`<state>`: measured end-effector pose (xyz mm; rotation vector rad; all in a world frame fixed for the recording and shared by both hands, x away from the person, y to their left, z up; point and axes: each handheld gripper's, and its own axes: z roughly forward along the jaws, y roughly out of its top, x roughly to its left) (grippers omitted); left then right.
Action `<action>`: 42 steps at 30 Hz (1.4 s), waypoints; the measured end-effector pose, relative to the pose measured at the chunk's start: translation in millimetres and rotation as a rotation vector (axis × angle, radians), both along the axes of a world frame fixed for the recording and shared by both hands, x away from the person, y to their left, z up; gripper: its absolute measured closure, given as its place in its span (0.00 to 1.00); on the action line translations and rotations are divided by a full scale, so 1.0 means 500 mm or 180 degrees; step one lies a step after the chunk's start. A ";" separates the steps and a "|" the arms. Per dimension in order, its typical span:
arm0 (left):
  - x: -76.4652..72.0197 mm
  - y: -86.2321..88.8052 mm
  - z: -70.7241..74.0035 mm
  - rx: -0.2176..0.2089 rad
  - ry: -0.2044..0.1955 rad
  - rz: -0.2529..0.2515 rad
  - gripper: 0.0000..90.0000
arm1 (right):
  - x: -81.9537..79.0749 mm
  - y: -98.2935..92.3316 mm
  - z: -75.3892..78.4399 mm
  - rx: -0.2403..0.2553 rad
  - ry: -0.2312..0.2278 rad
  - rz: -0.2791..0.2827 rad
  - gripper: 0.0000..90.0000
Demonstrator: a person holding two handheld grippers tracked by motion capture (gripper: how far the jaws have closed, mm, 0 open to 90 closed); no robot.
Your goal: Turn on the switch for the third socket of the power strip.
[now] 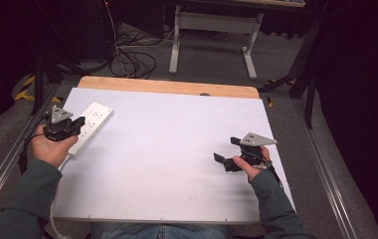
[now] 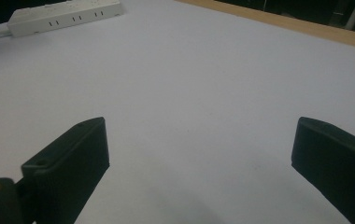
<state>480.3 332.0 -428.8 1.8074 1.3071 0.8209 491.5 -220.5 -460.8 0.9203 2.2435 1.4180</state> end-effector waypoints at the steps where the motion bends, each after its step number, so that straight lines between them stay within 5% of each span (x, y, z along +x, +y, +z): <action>1: -0.007 0.001 -0.001 -0.0002 0.0003 -0.0011 1.00 | 0.000 0.000 0.000 -0.0008 0.0000 -0.0005 0.05; 12: -0.058 -0.008 0.008 -0.0343 -0.0117 -0.0150 1.00 | 0.001 0.000 0.001 -0.0011 -0.0012 0.0004 0.05; 23: -0.091 -0.003 0.008 -0.0282 -0.0163 -0.0154 1.00 | 0.001 0.000 0.003 0.0008 -0.0024 -0.0001 0.05; 42: -0.119 -0.011 0.006 -0.0461 -0.0348 -0.0264 1.00 | -0.008 -0.007 0.007 0.0003 -0.0027 -0.0049 0.05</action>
